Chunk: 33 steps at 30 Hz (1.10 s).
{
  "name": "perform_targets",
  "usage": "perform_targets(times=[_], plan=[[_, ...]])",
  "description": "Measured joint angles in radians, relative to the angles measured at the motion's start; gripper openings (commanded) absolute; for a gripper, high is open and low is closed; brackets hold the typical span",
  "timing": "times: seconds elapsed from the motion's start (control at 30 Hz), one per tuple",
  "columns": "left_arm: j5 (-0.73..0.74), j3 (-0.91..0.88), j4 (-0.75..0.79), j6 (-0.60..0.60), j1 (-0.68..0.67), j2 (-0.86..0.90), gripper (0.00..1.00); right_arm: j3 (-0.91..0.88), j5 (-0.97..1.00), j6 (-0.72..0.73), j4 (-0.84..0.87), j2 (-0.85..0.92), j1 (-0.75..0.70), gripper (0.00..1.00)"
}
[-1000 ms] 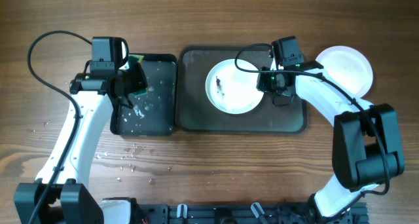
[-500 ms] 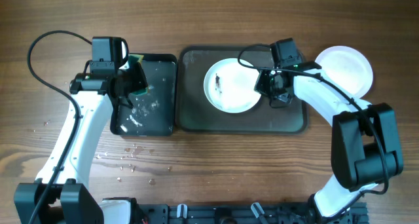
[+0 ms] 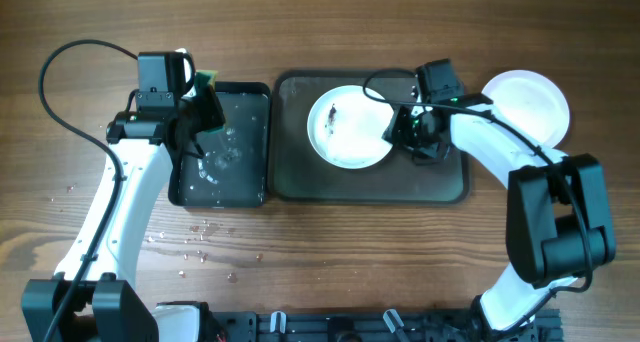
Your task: Clean dirty plates on tray and stack at the side
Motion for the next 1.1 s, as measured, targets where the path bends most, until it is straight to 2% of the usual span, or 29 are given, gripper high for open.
perform_targets(times=[0.07,0.33,0.37,0.4,0.7,1.1], plan=[[0.000,0.000,0.009,0.000,0.000,0.000,0.04,0.004,0.000,-0.013,0.010,0.000,-0.016,0.10],[0.000,0.000,0.013,0.000,0.000,0.000,0.04,0.006,0.015,-0.029,0.029,0.000,-0.014,0.13],[0.000,0.000,0.013,0.000,0.000,0.000,0.04,0.004,0.019,-0.029,0.035,0.000,-0.011,0.11],[0.000,0.000,0.013,0.000,0.000,0.000,0.04,0.000,0.020,-0.029,0.046,0.000,-0.009,0.04],[0.000,0.000,0.012,0.038,0.000,0.000,0.04,-0.008,0.028,-0.090,0.135,0.001,0.018,0.04],[0.000,0.044,0.003,0.146,-0.020,0.004,0.04,-0.009,0.026,-0.111,0.132,0.001,0.047,0.04]])
